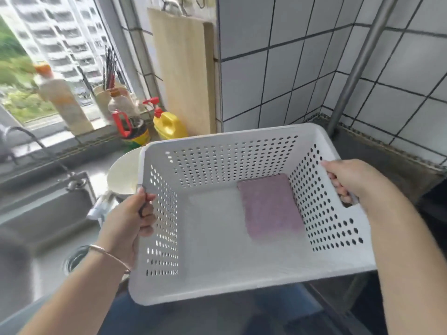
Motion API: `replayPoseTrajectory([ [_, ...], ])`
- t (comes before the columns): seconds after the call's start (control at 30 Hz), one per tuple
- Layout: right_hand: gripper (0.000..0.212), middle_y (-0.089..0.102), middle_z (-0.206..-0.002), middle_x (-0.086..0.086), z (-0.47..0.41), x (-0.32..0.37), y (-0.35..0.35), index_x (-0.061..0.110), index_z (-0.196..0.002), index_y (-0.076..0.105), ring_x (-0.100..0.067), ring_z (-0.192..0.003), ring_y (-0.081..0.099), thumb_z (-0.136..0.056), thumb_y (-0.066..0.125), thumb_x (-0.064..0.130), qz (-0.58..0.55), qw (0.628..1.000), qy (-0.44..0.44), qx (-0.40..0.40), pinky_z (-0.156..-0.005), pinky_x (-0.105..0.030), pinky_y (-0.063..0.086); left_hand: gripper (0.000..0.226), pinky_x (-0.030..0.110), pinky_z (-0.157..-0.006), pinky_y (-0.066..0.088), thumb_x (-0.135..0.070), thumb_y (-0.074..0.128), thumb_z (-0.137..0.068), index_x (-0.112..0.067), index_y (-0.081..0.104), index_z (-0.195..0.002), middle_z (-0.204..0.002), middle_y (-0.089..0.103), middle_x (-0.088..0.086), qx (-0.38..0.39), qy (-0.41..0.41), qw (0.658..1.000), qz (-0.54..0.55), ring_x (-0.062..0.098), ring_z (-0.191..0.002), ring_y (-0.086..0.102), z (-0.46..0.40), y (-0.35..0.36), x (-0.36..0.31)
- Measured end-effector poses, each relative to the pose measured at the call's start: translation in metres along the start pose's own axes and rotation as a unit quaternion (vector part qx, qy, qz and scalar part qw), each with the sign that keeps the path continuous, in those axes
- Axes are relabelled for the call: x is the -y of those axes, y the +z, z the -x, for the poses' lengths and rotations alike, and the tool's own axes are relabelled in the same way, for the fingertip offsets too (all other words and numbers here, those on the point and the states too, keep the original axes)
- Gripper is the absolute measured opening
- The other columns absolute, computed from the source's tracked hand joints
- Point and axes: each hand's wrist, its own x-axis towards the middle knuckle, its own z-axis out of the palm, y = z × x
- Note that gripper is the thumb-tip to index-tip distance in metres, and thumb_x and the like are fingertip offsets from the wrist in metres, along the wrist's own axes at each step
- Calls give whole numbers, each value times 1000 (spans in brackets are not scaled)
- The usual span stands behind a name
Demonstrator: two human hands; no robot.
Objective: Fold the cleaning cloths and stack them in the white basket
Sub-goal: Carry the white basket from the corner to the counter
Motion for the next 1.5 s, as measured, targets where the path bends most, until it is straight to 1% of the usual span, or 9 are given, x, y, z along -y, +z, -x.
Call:
replayPoseTrajectory([
  [0.23, 36, 29, -38, 5, 97, -3, 92, 16, -59, 36, -15, -36, 26, -92, 47, 24, -37, 995, -79, 46, -44, -24, 24, 33, 7, -33, 14, -29, 32, -100, -15, 48, -75, -50, 25, -10, -24, 40, 998, -40, -2, -29, 22, 58, -130, -26],
  [0.37, 31, 28, -46, 2, 131, 7, 144, 17, -63, 35, -14, -41, 23, -92, 44, 22, -41, 990, -99, 89, -42, -23, 22, 32, 6, -31, 16, -29, 31, -100, -14, 48, -77, -46, 28, -11, -80, 64, 994, -34, -2, -28, 23, 103, -191, -31],
  [0.6, 35, 38, -49, -1, 181, 42, 235, 18, -58, 42, -17, -45, 34, -91, 47, 28, 37, 958, -185, 215, -48, -27, 28, 31, 7, -27, 21, -29, 30, -100, -12, 47, -80, -42, 33, -9, -209, 54, 973, 81, -1, -28, 27, 209, -280, -12],
  [0.83, 26, 45, -58, -2, 302, 57, 358, 9, -81, 58, -15, -48, 38, -95, 48, 29, 144, 860, -271, 408, -47, -28, 28, 32, 6, -27, 17, -24, 30, -101, -13, 44, -74, -39, 31, -6, -424, 89, 887, 160, -2, -26, 23, 374, -356, 34],
  [0.93, 27, 47, -56, -4, 371, 47, 410, 10, -77, 57, -17, -45, 40, -94, 49, 30, 200, 806, -327, 450, -45, -29, 31, 30, 6, -27, 19, -26, 33, -100, -13, 44, -75, -41, 33, -9, -490, 112, 843, 190, -1, -27, 25, 444, -392, 61],
  [1.03, 33, 43, -54, -4, 445, 34, 457, 12, -65, 46, -16, -43, 37, -94, 50, 27, 203, 771, -360, 483, -44, -25, 29, 29, 6, -28, 20, -27, 36, -100, -14, 45, -76, -44, 32, -9, -549, 118, 804, 196, -1, -28, 25, 506, -430, 87],
  [1.27, 30, 34, -46, -4, 617, -15, 551, 15, -63, 39, -13, -26, 28, -89, 53, 21, 209, 707, -373, 563, -37, -16, 25, 27, 9, -28, 21, -32, 43, -97, -16, 47, -76, -48, 33, -9, -658, 80, 723, 196, 1, -30, 25, 642, -522, 135],
  [1.43, 24, 35, -46, -2, 708, -43, 600, 14, -70, 43, -14, -33, 31, -89, 53, 24, 242, 647, -385, 612, -43, -23, 28, 26, 9, -29, 21, -32, 47, -96, -15, 49, -76, -50, 33, -7, -706, 61, 671, 217, 2, -31, 25, 709, -574, 160],
  [1.5, 26, 34, -43, 0, 736, -49, 621, 15, -67, 41, -14, -32, 30, -88, 54, 24, 249, 630, -392, 623, -43, -22, 27, 25, 10, -29, 21, -27, 44, -97, -15, 48, -75, -50, 33, -7, -709, 55, 664, 231, 3, -32, 25, 725, -591, 168],
])
